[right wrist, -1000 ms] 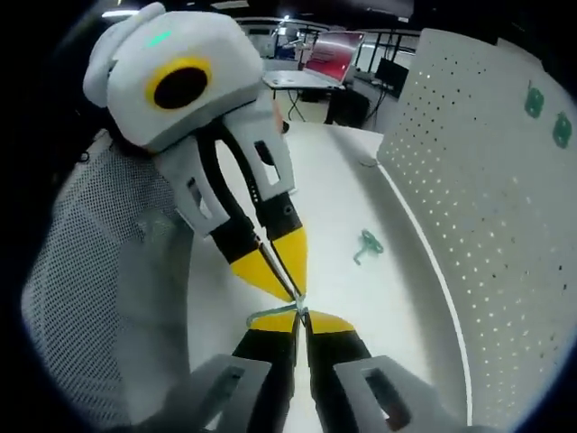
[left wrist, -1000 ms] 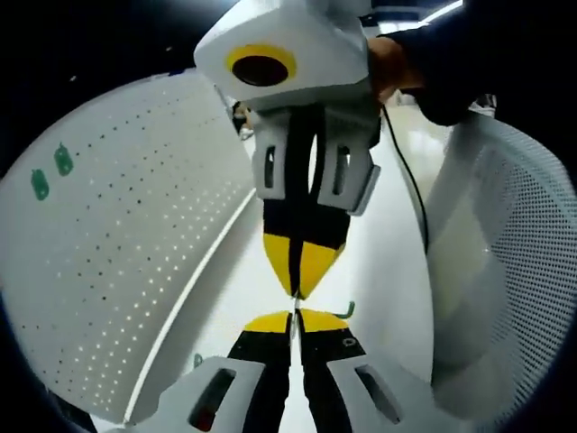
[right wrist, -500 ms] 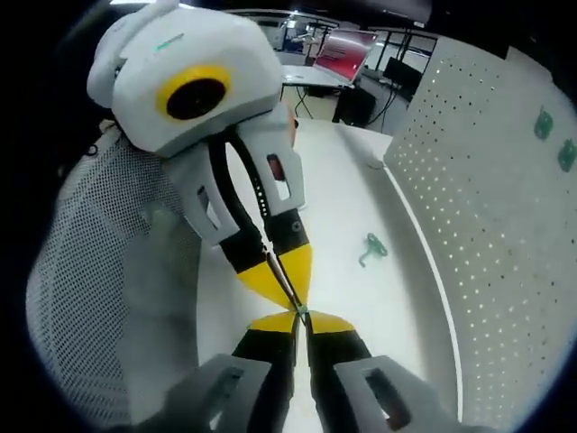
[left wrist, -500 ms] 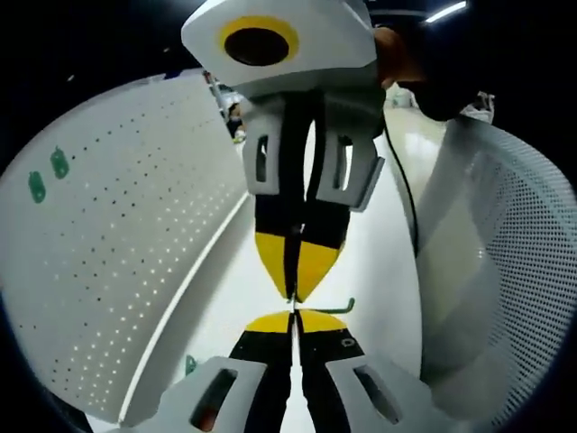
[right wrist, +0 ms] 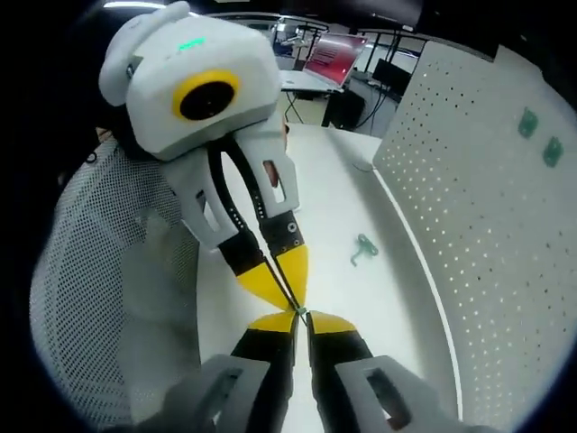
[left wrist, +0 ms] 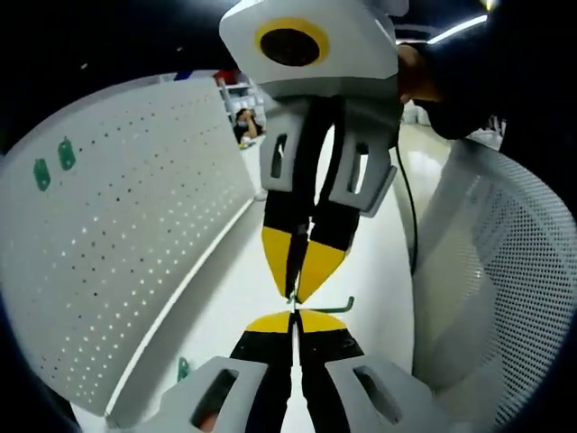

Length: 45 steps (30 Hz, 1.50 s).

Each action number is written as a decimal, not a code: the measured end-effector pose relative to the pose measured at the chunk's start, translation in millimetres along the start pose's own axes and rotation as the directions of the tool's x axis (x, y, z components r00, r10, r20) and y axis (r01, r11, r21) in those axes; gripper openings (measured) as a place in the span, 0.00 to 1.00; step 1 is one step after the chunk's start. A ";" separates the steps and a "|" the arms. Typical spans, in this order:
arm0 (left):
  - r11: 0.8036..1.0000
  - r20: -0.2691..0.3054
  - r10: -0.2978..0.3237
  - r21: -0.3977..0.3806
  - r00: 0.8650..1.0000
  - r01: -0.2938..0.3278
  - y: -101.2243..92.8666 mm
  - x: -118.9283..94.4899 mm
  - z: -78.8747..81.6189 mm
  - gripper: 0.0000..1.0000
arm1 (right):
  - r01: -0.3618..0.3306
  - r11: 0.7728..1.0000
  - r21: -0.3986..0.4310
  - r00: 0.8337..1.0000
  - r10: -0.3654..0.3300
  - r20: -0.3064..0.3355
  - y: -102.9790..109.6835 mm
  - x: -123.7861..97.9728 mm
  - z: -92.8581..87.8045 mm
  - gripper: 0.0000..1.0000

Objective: Insert the hook assembly into the mounting plate slot until the hook locks in place.

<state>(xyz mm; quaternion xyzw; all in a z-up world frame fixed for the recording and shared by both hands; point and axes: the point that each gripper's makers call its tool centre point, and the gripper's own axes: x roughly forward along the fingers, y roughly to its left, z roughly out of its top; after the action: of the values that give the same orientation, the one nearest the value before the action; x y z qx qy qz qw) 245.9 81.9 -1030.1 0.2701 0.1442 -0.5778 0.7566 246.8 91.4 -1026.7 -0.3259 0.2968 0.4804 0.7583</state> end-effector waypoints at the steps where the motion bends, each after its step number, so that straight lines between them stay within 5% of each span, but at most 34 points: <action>1: 1.000 0.004 0.002 -0.008 1.000 -0.002 0.7 0.0 0.1 0.01 | 0.004 1.000 0.003 1.000 -0.004 0.004 -0.5 -0.2 0.4 0.02; 18: 0.976 0.075 0.064 -0.211 0.995 -0.047 23.4 -4.6 1.7 0.01 | 0.093 0.980 0.175 0.985 -0.116 0.125 -13.9 -11.1 9.7 0.08; 30: 0.923 0.145 0.155 -0.375 0.977 -0.091 57.2 -15.4 11.8 0.01 | 0.149 0.955 0.257 0.963 -0.199 0.183 -17.9 -22.7 17.5 0.08; 45: 0.884 0.175 0.190 -0.458 0.966 -0.091 68.9 -15.3 23.7 0.01 | 0.254 0.891 0.377 0.890 -0.368 0.270 -33.4 -38.8 31.8 0.08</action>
<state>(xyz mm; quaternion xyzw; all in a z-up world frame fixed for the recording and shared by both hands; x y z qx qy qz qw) 304.9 93.2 -986.0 0.0353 0.1703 -0.4985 0.8492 267.9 84.6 -970.7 -0.1515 0.1831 0.3421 0.9091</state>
